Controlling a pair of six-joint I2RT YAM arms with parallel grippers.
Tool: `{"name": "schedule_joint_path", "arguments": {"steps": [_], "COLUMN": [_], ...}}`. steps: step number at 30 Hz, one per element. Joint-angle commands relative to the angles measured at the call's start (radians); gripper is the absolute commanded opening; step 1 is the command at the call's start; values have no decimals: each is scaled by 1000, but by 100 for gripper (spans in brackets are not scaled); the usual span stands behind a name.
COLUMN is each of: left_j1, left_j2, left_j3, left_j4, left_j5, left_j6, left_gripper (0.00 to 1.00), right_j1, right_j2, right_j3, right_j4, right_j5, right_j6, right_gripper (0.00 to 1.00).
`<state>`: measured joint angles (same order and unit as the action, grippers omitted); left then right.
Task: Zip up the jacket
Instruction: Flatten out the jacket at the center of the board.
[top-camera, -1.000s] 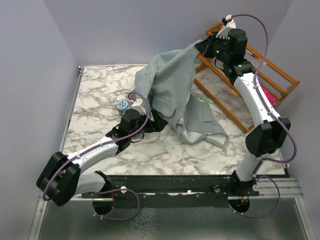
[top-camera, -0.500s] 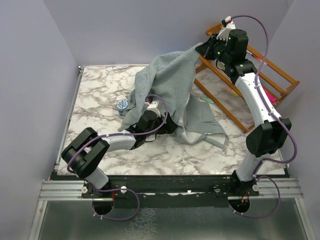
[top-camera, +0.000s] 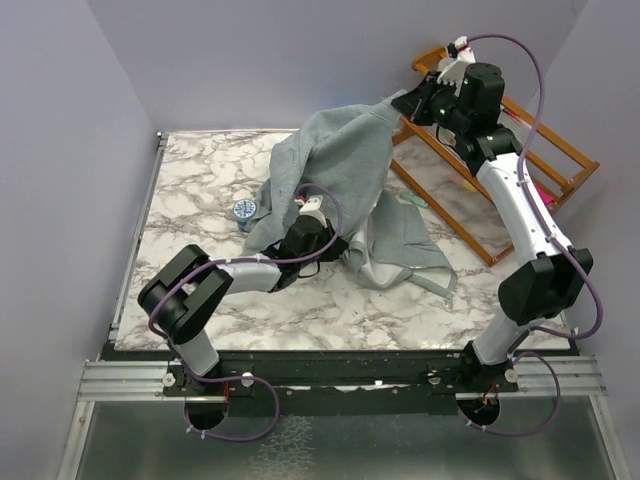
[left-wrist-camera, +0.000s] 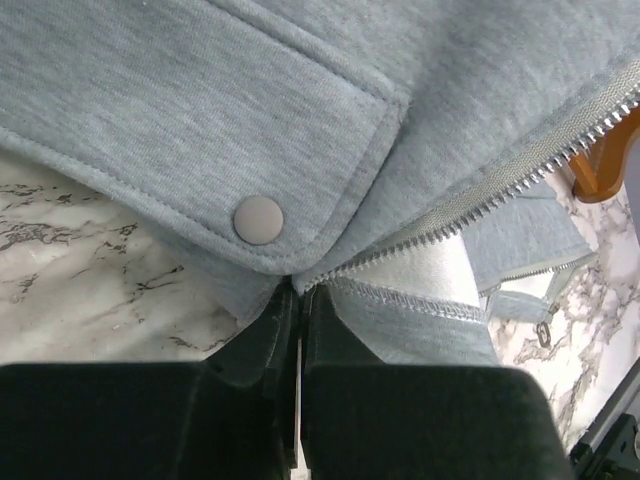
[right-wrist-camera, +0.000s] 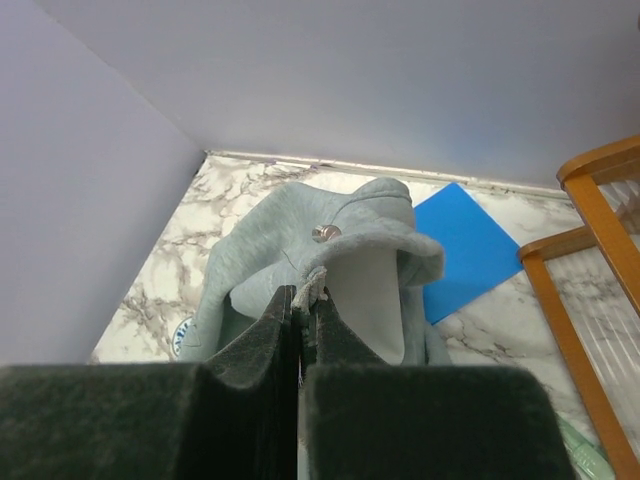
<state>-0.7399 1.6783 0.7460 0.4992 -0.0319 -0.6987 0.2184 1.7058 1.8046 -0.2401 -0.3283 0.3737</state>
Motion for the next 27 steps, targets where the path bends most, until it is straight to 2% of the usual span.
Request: {"name": "schedule_joint_path", "arguments": {"steps": [1, 5, 13, 21, 27], "left_j1": [-1, 0, 4, 5, 6], "left_j2": [-92, -229, -477, -558, -553], "left_j3": [-2, -4, 186, 445, 684], "left_j4": [15, -88, -656, -1133, -1408], "left_j5": [-10, -37, -234, -311, -593], "left_j6": [27, 81, 273, 406, 497], "left_gripper": [0, 0, 0, 0, 0], "right_j1": [-13, -12, -13, -12, -7], "right_j2": [-70, -93, -113, -102, -82], "right_j3": [-36, -66, -96, -123, -142], "right_j4": [43, 44, 43, 19, 29], "right_j5": [-8, -8, -66, -143, -180], "right_j6": [-1, -9, -34, -41, -23], "right_gripper": [0, 0, 0, 0, 0]}}
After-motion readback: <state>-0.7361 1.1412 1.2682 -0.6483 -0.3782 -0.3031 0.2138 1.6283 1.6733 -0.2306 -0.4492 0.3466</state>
